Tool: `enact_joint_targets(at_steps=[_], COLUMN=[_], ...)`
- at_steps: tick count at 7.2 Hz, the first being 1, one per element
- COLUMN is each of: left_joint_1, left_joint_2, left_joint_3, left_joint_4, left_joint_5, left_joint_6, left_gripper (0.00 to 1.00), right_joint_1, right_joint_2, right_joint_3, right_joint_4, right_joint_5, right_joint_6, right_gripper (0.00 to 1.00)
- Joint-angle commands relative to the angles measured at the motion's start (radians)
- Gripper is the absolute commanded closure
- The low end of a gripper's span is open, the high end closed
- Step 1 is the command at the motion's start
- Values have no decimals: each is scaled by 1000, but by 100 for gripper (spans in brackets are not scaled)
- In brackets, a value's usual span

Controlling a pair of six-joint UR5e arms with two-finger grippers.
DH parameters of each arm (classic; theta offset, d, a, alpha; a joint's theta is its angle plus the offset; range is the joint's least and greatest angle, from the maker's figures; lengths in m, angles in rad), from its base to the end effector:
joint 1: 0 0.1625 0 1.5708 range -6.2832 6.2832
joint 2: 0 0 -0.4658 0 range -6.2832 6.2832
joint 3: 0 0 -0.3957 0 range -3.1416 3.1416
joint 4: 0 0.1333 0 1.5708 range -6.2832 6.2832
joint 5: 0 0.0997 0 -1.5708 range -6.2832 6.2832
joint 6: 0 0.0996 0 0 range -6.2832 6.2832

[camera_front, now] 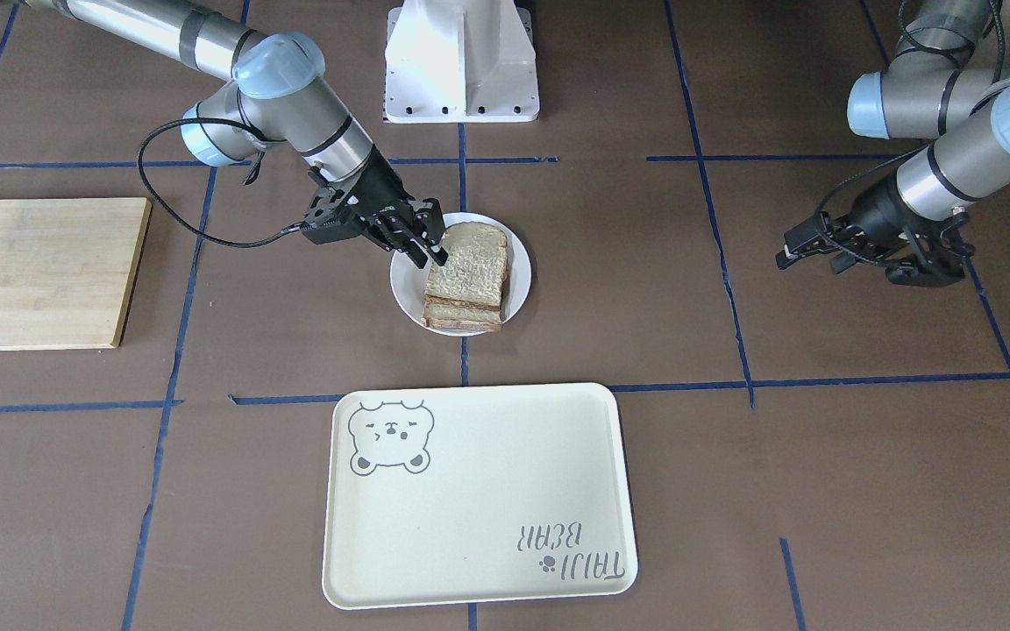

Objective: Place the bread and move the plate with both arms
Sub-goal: 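Open the right gripper and lift it away while the left arm reaches toward the plate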

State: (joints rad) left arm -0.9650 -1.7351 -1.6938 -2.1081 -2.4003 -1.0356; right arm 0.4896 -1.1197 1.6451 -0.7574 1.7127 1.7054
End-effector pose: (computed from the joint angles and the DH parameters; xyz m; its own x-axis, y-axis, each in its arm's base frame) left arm 0.2769 -0.5049 0.4823 0.4583 -0.0568 -0.8870 0.0150 0.9983 -0.0562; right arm -0.5302 -0.4176 0.3089 0.1549 0.2331 0.9600 -0.3682 0.9154 -0.1628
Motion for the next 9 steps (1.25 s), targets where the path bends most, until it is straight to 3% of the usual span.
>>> enact_joint_targets(at_steps=[1,2,4,5,7,9], left_joint_1=[49,66,148,194,303,348], left_joint_2=[-101,-148,-166,-167,-167,-182], left_joint_3=[3,2,29,55,159,186], left_joint_4=[-3,-29,-288,-402,-670,-710], left_joint_5=[0,-2,67,131,275,306], left_joint_6=[-93,-156,-379,-459,-602,-644], left_gripper=[0,0,0,0,17,51], right_joint_1=[190,272,343,374,423,463], right_joint_2=[-9,-15,-22,-28,-118,-155], right_joint_3=[65,118,253,293,369,372], right_joint_4=[-143,-295,-716,-864,-954,-955], right_joint_5=[222,314,337,338,343,376], right_joint_6=[-24,-140,-489,-641,-862,-970], right_gripper=[0,0,0,0,0,0])
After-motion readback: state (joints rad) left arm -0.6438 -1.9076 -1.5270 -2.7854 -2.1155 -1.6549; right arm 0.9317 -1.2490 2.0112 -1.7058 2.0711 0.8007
